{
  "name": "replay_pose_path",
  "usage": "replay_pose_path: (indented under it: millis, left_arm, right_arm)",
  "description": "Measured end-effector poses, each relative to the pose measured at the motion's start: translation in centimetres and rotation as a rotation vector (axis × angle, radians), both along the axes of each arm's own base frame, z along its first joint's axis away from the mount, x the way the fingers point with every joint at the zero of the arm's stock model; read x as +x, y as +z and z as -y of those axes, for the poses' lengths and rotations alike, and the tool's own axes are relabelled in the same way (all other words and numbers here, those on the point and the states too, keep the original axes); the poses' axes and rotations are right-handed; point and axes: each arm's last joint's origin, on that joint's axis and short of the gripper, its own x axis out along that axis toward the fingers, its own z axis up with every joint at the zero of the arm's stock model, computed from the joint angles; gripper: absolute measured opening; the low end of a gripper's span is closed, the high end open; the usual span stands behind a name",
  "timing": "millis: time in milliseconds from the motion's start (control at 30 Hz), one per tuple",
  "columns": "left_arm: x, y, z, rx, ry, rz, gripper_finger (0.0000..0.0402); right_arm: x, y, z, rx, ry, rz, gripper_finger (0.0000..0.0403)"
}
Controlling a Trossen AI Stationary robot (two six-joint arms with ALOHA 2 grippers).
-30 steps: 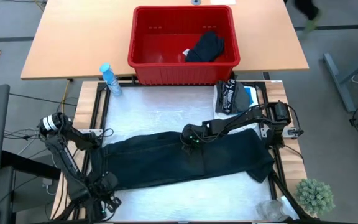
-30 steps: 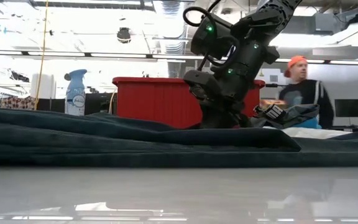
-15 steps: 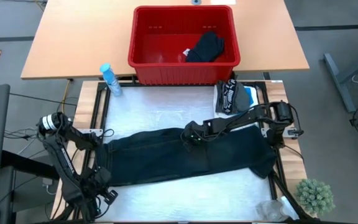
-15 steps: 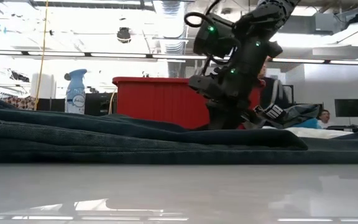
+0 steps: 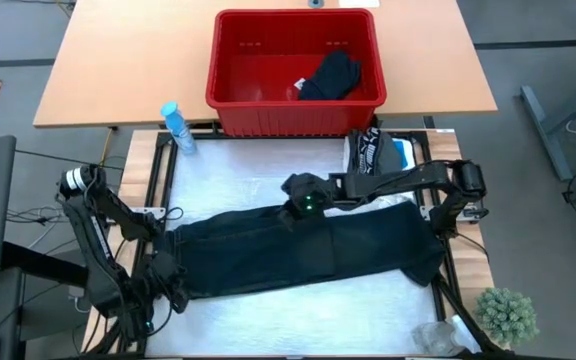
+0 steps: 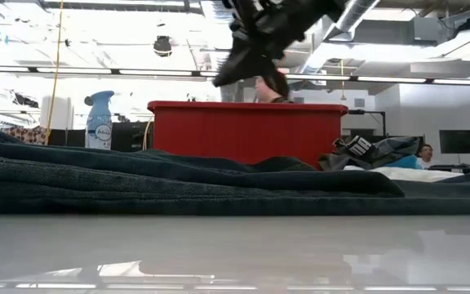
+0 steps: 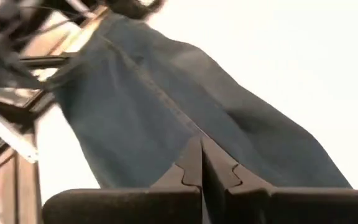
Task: Fold laundry
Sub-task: Fold the blue pants
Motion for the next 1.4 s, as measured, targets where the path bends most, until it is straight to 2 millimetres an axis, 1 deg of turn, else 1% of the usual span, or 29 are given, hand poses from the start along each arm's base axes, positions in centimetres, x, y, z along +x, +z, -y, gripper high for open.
replay_pose_path:
  millis: [167,200,300,400,467,600,700,800,900,1033,1133,1267,1400]
  left_arm:
    - [0.1,1.3,-0.9,-0.039,0.001,0.007,0.0]
    - [0.1,1.7,-1.0,-0.04,-0.007,0.008,0.0]
    - [0.1,2.9,-1.3,-0.008,-0.02,0.016,0.0]
    - [0.4,3.1,-1.6,0.039,0.005,0.065,0.0]
    - [0.6,2.8,-1.7,0.053,0.019,0.087,0.0]
    - [1.0,1.2,-1.6,0.101,0.036,0.056,0.0]
    - [1.1,-0.2,-1.4,0.122,0.044,0.04,0.0]
    - [1.2,-1.2,-1.3,0.127,0.045,0.03,0.0]
    - [1.3,-2.2,-1.1,0.118,0.05,0.033,0.0]
    - [1.5,-3.6,-0.6,0.109,0.045,0.033,0.0]
    - [1.7,-5.0,-0.2,0.098,0.049,0.032,0.0]
    - [1.9,-6.8,0.4,0.073,0.041,-0.017,0.0]
    - [2.1,-8.2,1.0,0.07,0.014,-0.09,0.0]
  right_arm:
    - [3.4,-1.3,0.1,0.01,0.083,0.036,0.0021]
    - [4.3,-1.2,0.0,0.006,0.106,0.069,0.0021]
    - [6.6,-1.6,0.0,0.022,0.199,0.096,0.0021]
    - [9.1,-2.5,-0.2,0.036,0.267,0.107,0.0021]
    - [10.7,-2.5,-0.2,0.022,0.303,0.144,0.0021]
    - [13.5,-2.1,-0.3,0.006,0.393,0.222,0.0021]
    - [15.3,-3.0,-0.2,-0.002,0.439,0.24,0.0021]
    - [16.7,-4.0,-0.2,0.01,0.465,0.242,0.0021]
    - [17.5,-4.8,-0.3,0.015,0.478,0.239,0.002]
    - [18.1,-7.3,0.0,0.009,0.485,0.202,0.0021]
    - [18.2,-8.8,0.3,0.021,0.478,0.161,0.002]
    - [18.0,-10.0,1.0,0.023,0.454,0.1,0.002]
    - [17.6,-10.9,1.9,-0.046,0.37,0.002,0.002]
